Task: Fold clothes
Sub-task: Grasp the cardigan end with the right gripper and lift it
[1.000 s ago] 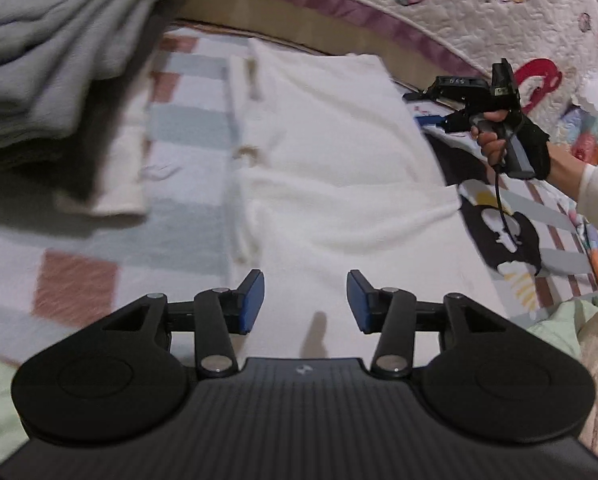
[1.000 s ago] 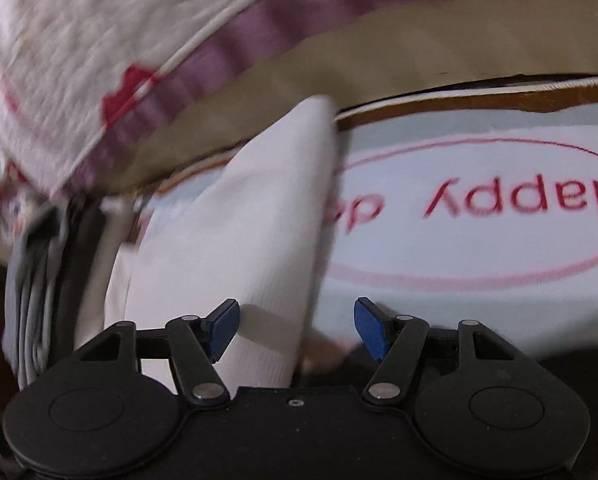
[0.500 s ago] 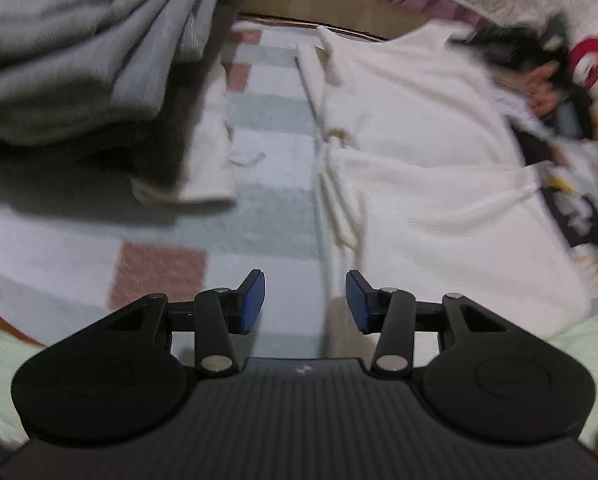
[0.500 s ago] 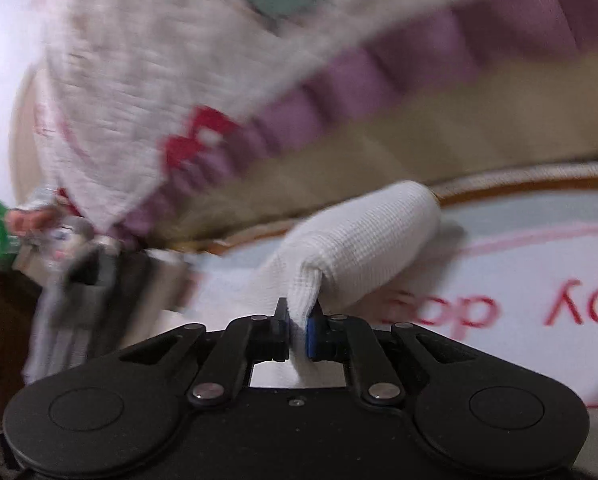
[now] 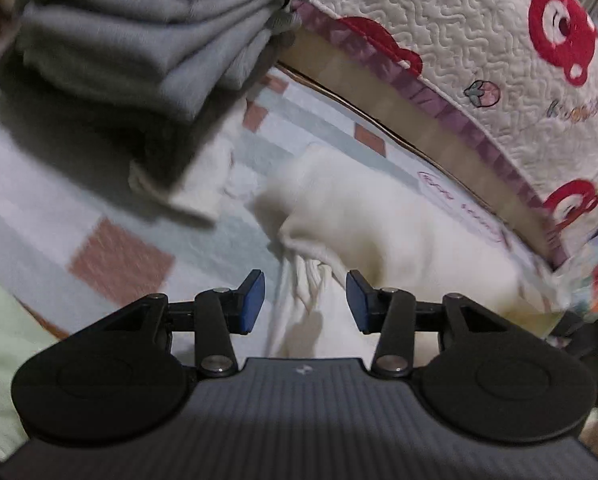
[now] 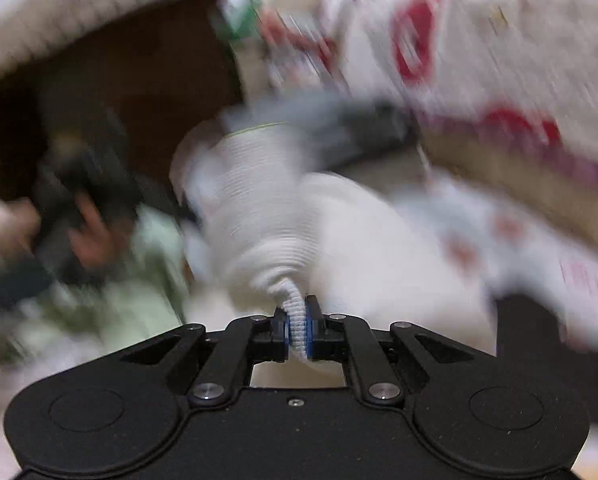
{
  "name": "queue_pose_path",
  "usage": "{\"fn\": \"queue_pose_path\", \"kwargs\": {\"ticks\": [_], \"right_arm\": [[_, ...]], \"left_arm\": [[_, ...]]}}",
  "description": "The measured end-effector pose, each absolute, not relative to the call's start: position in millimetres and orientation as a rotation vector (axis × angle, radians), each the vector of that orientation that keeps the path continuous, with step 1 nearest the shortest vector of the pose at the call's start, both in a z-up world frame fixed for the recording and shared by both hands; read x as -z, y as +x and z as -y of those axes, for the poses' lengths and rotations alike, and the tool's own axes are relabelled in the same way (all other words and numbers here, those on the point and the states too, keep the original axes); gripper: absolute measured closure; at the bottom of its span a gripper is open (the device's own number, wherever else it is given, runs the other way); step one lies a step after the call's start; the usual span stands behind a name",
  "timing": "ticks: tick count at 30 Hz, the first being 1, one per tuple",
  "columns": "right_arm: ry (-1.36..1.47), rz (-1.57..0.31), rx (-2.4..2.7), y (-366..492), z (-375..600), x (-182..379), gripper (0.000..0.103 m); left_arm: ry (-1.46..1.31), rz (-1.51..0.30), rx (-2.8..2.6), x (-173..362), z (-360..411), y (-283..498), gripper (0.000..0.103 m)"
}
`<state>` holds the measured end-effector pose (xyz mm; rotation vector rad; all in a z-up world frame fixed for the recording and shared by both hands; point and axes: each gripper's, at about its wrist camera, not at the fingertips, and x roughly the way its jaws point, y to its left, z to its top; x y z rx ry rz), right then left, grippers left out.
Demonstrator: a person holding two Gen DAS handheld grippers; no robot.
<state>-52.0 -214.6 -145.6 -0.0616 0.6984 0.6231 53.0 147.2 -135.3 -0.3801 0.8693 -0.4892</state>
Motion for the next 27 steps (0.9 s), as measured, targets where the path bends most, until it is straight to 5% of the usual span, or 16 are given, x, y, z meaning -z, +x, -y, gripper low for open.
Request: {"fn": "queue_pose_path", "kwargs": {"ticks": [11,18,27], "right_arm": [[0.331,-0.512,-0.400,-67.0,242.9,118.5,0.093],[0.599,-0.437,-0.302,-74.3,284.7,125.6,0.093],[0.629,-0.439,-0.339,-85.8,289.0,132.3,0.094]], "left_arm": [[-0.436,-0.870,0.562,138.9,-147.5,41.7,0.058],[-0.973,-1.062,0.618,170.5,-132.9,56.5,0.047],[-1.165,-1.063,0.339,189.8,-98.7,70.3,0.037]]}}
